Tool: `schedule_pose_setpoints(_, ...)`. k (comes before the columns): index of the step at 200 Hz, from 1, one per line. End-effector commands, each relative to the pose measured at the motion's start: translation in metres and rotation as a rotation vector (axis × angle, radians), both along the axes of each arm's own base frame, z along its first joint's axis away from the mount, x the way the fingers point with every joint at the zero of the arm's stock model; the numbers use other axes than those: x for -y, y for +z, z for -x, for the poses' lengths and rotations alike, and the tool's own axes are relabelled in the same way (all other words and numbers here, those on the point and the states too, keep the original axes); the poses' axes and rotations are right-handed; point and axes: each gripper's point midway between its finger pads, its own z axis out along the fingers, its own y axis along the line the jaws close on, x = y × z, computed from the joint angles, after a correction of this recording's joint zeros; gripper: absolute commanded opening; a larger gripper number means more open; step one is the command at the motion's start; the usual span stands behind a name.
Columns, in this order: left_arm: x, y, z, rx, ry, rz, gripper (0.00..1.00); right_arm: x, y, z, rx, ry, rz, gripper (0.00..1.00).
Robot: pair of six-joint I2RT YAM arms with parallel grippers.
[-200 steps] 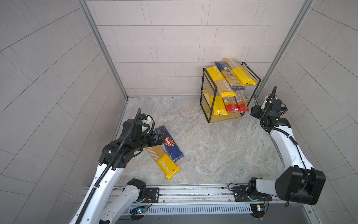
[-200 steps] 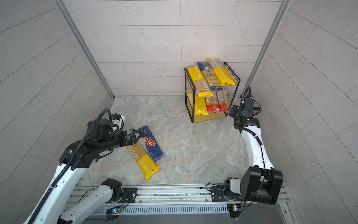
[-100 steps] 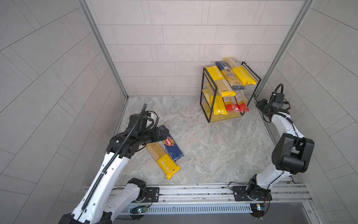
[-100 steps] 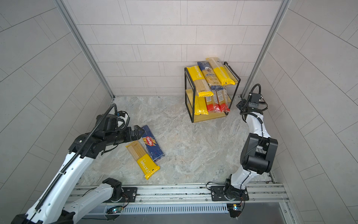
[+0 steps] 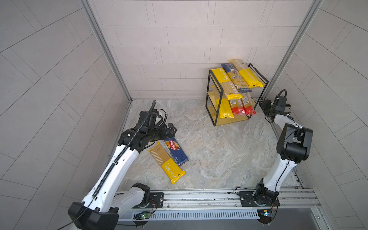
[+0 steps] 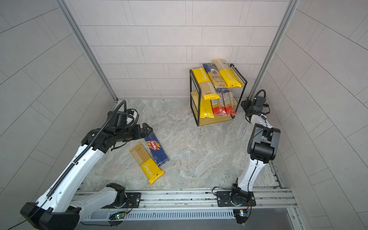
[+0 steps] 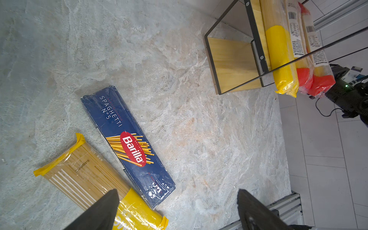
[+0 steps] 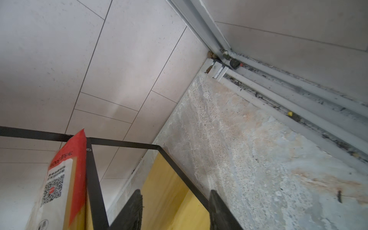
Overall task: Arrange pasta packages on shelves
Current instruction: Rotate the shelf at the top-center of the table.
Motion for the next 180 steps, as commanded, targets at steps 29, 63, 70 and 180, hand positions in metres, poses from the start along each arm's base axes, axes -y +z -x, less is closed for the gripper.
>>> schedule_pose_setpoints(29,0.005,0.013,-0.010,0.037,0.004,0.027,0.98,0.005,0.007,-0.027,0.113,0.038,-0.124,0.50)
schedule_pose_setpoints(63,0.006,0.012,-0.008,0.034,0.003,0.028,0.98,-0.004,-0.008,-0.027,0.082,0.079,-0.155,0.49)
schedule_pose_setpoints(70,0.005,0.012,-0.008,0.035,0.003,0.029,0.98,-0.007,-0.010,-0.026,0.074,0.088,-0.157,0.49)
schedule_pose_setpoints(180,0.003,0.011,0.007,0.035,-0.011,0.031,0.98,-0.055,-0.047,-0.016,-0.034,0.233,-0.201,0.50)
